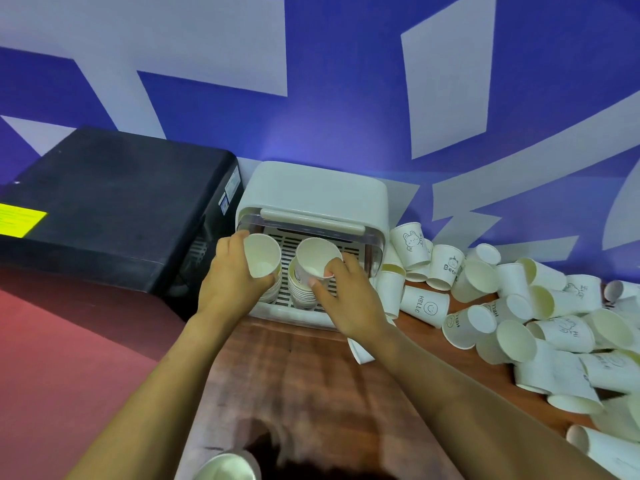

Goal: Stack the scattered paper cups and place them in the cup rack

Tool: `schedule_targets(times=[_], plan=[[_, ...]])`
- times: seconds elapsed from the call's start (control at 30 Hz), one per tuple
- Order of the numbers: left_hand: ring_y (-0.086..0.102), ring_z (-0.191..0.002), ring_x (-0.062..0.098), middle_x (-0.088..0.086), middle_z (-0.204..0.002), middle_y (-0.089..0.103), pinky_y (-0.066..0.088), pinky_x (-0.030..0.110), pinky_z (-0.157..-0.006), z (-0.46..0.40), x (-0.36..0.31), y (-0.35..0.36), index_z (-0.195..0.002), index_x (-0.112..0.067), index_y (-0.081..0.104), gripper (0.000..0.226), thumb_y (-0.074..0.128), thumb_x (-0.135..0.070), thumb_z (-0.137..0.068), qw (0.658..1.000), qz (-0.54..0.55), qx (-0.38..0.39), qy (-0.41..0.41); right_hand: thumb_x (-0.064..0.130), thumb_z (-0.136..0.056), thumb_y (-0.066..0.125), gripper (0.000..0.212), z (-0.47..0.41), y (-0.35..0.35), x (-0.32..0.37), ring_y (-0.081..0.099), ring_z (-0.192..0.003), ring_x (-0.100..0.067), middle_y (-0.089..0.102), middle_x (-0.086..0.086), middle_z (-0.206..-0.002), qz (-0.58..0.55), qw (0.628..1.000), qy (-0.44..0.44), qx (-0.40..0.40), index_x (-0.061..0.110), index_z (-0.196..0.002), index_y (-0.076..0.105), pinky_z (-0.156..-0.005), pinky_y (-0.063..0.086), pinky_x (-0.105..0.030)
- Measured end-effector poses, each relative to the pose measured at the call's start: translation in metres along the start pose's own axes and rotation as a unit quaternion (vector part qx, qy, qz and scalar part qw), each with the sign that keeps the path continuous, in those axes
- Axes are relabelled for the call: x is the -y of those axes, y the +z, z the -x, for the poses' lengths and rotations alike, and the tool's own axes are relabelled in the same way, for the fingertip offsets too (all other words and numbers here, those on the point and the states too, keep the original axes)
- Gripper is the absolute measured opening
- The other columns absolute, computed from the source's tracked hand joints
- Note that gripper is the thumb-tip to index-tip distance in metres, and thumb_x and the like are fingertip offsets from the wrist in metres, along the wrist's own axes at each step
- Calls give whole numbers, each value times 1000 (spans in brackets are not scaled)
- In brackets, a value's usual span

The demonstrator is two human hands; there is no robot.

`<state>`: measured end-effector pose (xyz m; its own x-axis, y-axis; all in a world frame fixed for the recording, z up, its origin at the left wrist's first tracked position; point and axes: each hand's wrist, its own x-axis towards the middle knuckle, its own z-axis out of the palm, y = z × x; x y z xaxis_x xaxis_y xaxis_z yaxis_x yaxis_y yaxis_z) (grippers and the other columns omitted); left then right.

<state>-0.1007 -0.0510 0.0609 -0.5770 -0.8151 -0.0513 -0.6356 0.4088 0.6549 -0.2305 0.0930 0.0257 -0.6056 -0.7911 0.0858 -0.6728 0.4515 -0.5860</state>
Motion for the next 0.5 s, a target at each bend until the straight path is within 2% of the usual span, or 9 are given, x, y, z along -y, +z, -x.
schedule_targets(times=[0.17, 0.27, 0.4, 0.5], plan=[[49, -116, 24, 1, -133, 41, 49, 46, -85, -4, 5, 1, -136, -24, 37, 78, 78, -34, -70, 1000, -4, 9, 0, 40, -93, 52, 30, 0, 6, 0, 50, -94, -22, 48, -2, -108, -11, 1000, -4, 15, 11, -100, 51, -72, 44, -34], [50, -115, 24, 0, -132, 44, 49, 47, -85, -7, 8, 4, -131, -26, 40, 75, 80, -37, -68, 1000, -14, 18, 1, 39, -93, 51, 30, 1, 10, 0, 50, -97, -23, 47, -3, -111, -3, 1000, -12, 21, 10, -99, 50, -72, 43, -33], [52, -112, 26, -1, -132, 46, 50, 44, -80, -11, 16, 10, -127, -26, 44, 74, 80, -40, -64, 998, -44, 47, 2, 43, -93, 49, 34, -1, 14, -2, 45, -116, -28, 41, -6, -137, 87, 993, -8, 84, 13, -109, 50, -85, 45, -38], [42, -126, 30, 2, -147, 33, 46, 47, -93, -13, 21, 15, -143, -23, 30, 96, 82, -39, -64, 993, -86, 86, -9, 46, -89, 54, 43, -1, 12, -3, 37, -131, -30, 21, -3, -155, 82, 988, 12, 134, 20, -122, 47, -99, 41, -39]])
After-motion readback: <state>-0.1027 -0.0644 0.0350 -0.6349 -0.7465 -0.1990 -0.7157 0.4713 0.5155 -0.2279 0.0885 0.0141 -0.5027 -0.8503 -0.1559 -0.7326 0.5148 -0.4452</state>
